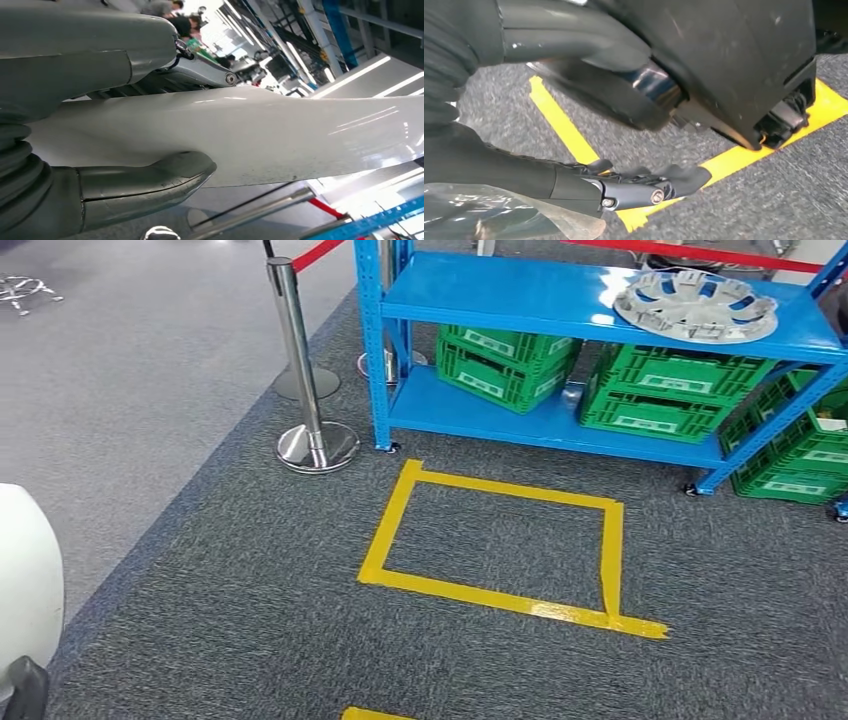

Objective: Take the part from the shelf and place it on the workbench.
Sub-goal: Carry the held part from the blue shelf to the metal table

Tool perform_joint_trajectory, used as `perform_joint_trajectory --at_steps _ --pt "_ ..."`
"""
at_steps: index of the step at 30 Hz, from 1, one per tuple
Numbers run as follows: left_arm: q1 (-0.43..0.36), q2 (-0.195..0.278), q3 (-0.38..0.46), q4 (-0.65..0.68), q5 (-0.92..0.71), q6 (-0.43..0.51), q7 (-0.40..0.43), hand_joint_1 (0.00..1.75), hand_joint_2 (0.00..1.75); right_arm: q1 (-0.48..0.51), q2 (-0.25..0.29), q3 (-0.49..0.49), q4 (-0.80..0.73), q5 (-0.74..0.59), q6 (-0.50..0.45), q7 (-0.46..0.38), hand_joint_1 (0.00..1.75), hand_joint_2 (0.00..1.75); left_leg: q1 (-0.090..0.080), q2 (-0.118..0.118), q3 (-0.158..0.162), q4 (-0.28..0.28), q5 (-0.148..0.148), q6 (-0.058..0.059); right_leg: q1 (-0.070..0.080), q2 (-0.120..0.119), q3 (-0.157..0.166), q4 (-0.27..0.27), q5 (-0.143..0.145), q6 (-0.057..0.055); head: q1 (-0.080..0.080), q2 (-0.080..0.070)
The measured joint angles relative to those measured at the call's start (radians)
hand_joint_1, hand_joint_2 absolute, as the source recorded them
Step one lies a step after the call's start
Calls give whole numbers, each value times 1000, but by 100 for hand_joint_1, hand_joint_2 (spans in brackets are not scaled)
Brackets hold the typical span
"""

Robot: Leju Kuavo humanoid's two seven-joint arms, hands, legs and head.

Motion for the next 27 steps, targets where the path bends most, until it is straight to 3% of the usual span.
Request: perform_joint_trajectory --at_steps 2,3,5,7,8,9,11,13,14,15,16,18,19,20,22,24,26,27 --pt "0 0 0 0 2 0 0 175 175 4 0 0 0 4 -1 3 0 175 -1 -26 0 2 3 -5 -3 35 55 -129 79 -5 0 0" --pt "0 0 0 0 3 0 0 175 175 7 -1 1 0 6 -1 4 0 175 -2 -39 -5 6 5 -9 -5 57 77 -185 101 -7 0 0" --pt "2 0 1 0 6 1 0 175 175 7 -1 3 0 12 -3 8 0 175 -3 -60 -24 14 13 -22 -7 79 96 -235 101 -10 -1 0" --pt "10 -1 3 -1 7 1 -1 175 175 3 0 8 0 19 -5 11 0 175 -2 -72 -41 20 20 -35 -10 58 98 -245 97 -16 -1 0" --pt "16 -1 6 -1 9 -1 -2 175 175 1 2 11 0 22 -6 13 0 175 -3 -60 -47 30 13 -41 -11 47 98 -245 101 -21 -3 0" --pt "20 -3 9 -2 12 -5 -2 175 175 1 3 15 0 26 -7 15 0 175 -5 -40 -57 56 -5 -46 -13 33 99 -247 104 -27 -6 0" --pt "25 -7 18 -2 17 -18 -3 175 175 0 4 21 0 30 -10 20 0 175 -5 7 -101 168 -73 -54 -12 1 98 -248 107 -35 -11 0" --pt "28 -11 28 -2 19 -30 -4 175 175 -1 6 24 0 29 -19 25 0 175 -2 19 -145 286 -127 -60 -9 -33 89 -244 107 -38 -12 0" --pt "29 -13 33 -2 20 -36 -4 175 175 -1 10 25 0 25 -34 28 0 175 -1 21 -146 301 -128 -61 -8 -49 84 -243 106 -38 -12 0" --pt "31 -15 39 -3 20 -41 -5 175 175 0 17 25 0 20 -55 31 0 175 0 24 -127 277 -113 -62 -7 -64 80 -241 106 -39 -12 0" --pt "32 -18 45 -4 20 -48 -5 175 175 1 28 25 0 14 -79 36 0 175 -1 32 -89 217 -85 -60 -6 -77 79 -240 105 -39 -12 0" --pt "33 -21 58 -7 22 -58 -6 175 175 3 51 24 0 10 -114 42 0 175 -5 69 -10 79 -41 -52 -2 -96 81 -236 104 -37 -12 0" --pt "33 -23 63 -9 23 -61 -6 175 175 3 58 24 0 8 -123 44 0 175 -9 83 11 38 -30 -45 1 -104 83 -234 105 -35 -12 0" --pt "34 -25 68 -11 23 -62 -7 175 175 3 63 23 0 8 -127 45 0 175 -12 90 16 22 -26 -38 4 -111 84 -232 106 -31 -12 0" --pt "36 -28 76 -13 23 -64 -7 175 175 2 66 22 0 8 -131 47 0 175 -12 76 7 19 -17 -25 5 -118 82 -230 107 -22 -12 0" --pt "37 -32 81 -16 24 -64 -7 175 175 2 68 21 0 8 -132 46 0 175 -7 61 -4 13 -7 -11 3 -79 69 -207 78 -11 -11 0" --pt "35 -35 82 -19 24 -64 -7 175 175 2 70 20 0 7 -132 43 0 175 -4 46 -21 10 5 1 2 -23 30 -109 8 -5 -9 0" --pt "35 -36 83 -19 23 -64 -7 175 175 0 70 19 0 7 -133 42 0 175 -5 36 -30 10 11 4 1 -9 6 -41 -29 -4 -9 0"
